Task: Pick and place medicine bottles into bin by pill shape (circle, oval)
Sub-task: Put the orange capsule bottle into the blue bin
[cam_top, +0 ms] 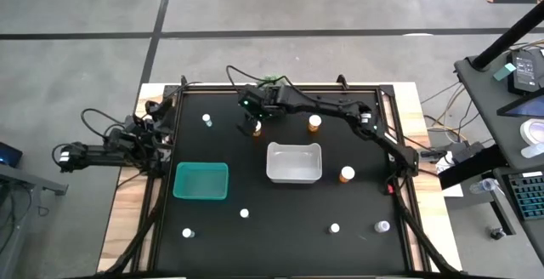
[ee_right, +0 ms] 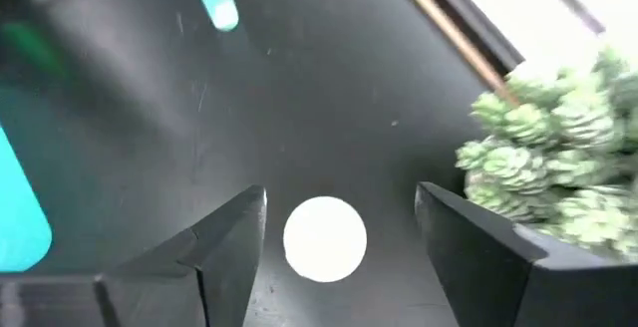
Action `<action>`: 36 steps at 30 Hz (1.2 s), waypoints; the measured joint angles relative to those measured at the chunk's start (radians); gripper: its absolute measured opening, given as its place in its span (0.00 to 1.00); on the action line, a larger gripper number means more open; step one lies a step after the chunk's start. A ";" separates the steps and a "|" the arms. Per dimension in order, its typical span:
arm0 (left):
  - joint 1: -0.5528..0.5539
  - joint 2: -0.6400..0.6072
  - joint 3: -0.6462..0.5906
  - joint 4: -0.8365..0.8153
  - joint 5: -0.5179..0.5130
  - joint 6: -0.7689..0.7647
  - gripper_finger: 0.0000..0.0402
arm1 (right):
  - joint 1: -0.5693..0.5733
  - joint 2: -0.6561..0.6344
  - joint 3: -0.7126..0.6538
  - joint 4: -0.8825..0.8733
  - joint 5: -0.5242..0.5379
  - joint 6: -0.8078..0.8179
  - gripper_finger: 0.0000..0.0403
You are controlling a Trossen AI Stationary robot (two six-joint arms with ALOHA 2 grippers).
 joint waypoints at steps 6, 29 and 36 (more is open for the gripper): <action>0.000 0.000 -0.012 -0.005 0.000 -0.006 0.41 | -0.029 0.011 -0.006 0.002 -0.055 0.050 0.74; 0.000 -0.001 -0.012 -0.006 0.000 -0.006 0.41 | -0.015 0.085 -0.010 -0.021 -0.029 0.170 0.80; 0.000 -0.001 -0.012 -0.006 0.000 -0.006 0.41 | 0.015 0.085 -0.033 -0.012 0.010 0.172 0.80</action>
